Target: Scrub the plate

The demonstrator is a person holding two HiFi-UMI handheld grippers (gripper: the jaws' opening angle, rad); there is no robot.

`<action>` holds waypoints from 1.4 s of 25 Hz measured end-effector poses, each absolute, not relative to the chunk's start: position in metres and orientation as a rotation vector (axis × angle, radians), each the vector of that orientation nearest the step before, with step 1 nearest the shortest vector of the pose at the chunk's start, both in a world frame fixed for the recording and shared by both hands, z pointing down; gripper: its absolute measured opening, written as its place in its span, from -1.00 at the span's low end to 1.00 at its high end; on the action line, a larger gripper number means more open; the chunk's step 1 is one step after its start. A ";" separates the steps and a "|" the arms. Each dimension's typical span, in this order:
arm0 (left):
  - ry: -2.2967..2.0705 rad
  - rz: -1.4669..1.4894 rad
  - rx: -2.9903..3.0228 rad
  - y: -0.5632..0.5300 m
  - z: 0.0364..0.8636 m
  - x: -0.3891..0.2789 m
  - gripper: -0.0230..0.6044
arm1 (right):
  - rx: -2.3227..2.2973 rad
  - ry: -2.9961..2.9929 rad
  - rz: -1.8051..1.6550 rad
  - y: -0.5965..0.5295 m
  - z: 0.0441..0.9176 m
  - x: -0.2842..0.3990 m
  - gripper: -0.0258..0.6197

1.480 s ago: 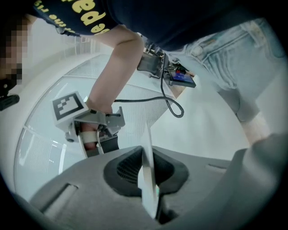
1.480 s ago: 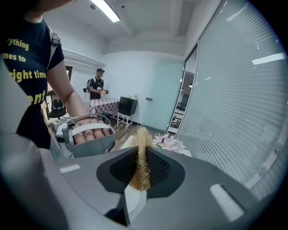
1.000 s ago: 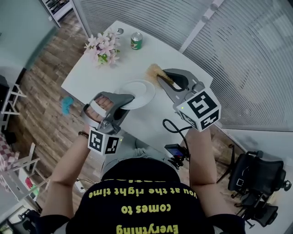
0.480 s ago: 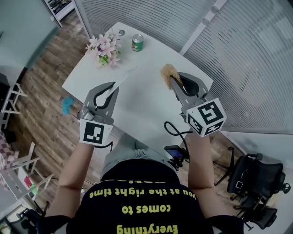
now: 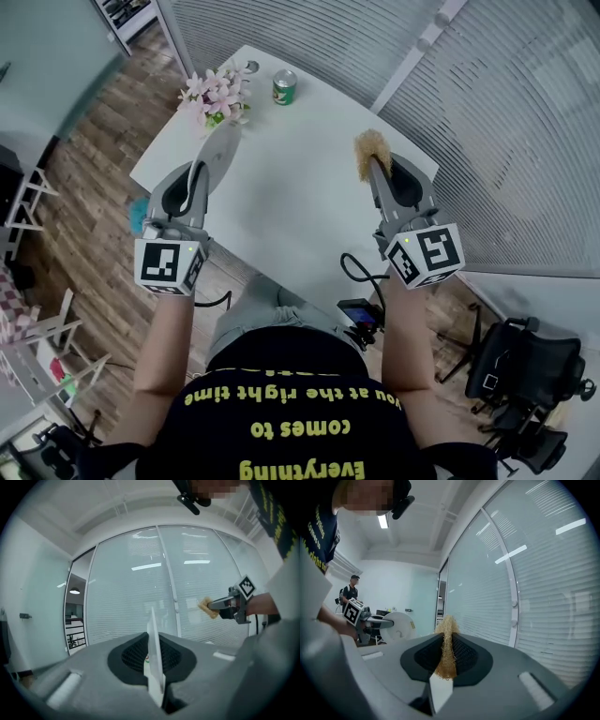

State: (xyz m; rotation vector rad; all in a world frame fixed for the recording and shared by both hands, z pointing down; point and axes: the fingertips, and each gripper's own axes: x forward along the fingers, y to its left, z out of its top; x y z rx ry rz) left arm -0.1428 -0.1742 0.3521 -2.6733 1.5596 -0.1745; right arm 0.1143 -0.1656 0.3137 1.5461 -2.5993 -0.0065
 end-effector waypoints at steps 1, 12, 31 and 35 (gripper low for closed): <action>1.579 -0.153 -2.680 -0.173 0.350 -0.145 -0.86 | 1.561 -2.597 -0.013 -0.165 0.314 0.116 -0.76; 1.617 -0.041 -2.732 -0.160 0.336 -0.148 -0.86 | 1.620 -2.591 -0.026 -0.156 0.332 0.125 -0.76; 1.577 -0.043 -2.759 -0.154 0.338 -0.135 -0.86 | 1.600 -2.592 -0.048 -0.149 0.330 0.120 -0.76; 1.580 -0.043 -2.762 -0.154 0.338 -0.134 -0.86 | 1.601 -2.590 -0.055 -0.149 0.329 0.121 -0.76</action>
